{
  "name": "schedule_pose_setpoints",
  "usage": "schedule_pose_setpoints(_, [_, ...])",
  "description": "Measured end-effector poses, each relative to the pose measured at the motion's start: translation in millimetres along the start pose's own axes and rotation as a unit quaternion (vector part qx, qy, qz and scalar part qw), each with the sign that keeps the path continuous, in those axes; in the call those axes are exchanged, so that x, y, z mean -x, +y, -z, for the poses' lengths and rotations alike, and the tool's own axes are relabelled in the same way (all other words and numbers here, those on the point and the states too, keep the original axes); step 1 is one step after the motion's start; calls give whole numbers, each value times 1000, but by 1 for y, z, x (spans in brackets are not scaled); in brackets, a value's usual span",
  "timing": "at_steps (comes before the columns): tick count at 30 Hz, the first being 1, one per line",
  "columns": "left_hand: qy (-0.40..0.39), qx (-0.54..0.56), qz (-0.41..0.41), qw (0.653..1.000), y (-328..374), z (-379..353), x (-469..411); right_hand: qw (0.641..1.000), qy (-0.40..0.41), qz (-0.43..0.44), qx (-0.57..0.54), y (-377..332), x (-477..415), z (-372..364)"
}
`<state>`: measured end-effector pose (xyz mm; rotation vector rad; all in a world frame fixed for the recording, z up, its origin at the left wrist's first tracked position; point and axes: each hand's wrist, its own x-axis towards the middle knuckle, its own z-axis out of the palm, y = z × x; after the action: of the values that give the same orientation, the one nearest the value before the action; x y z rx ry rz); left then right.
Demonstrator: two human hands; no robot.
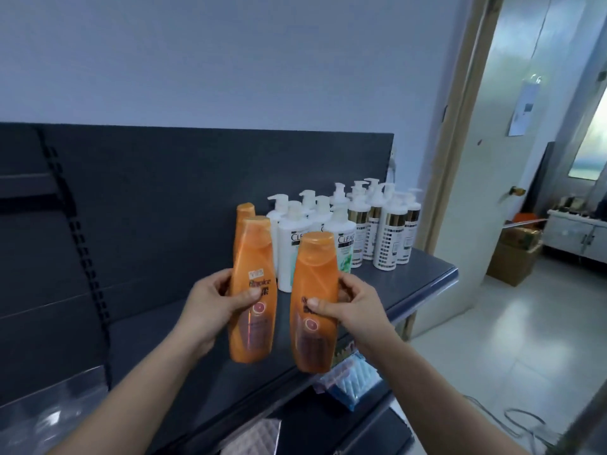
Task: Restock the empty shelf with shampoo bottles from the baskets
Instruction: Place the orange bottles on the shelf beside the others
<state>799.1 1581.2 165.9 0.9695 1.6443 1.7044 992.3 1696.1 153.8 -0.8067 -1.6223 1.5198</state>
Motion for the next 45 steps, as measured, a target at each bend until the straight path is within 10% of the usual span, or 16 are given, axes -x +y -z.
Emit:
schedule_pose_setpoints(16, [204, -97, 15, 974, -26, 18, -78, 983, -151, 51, 91, 36, -137, -42])
schedule_pose_setpoints(37, [155, -91, 45, 983, -59, 58, -158, 983, -114, 54, 132, 63, -200, -101])
schedule_pose_setpoints(45, [184, -300, -7, 936, -72, 67, -159, 959, -53, 69, 271, 69, -191, -113])
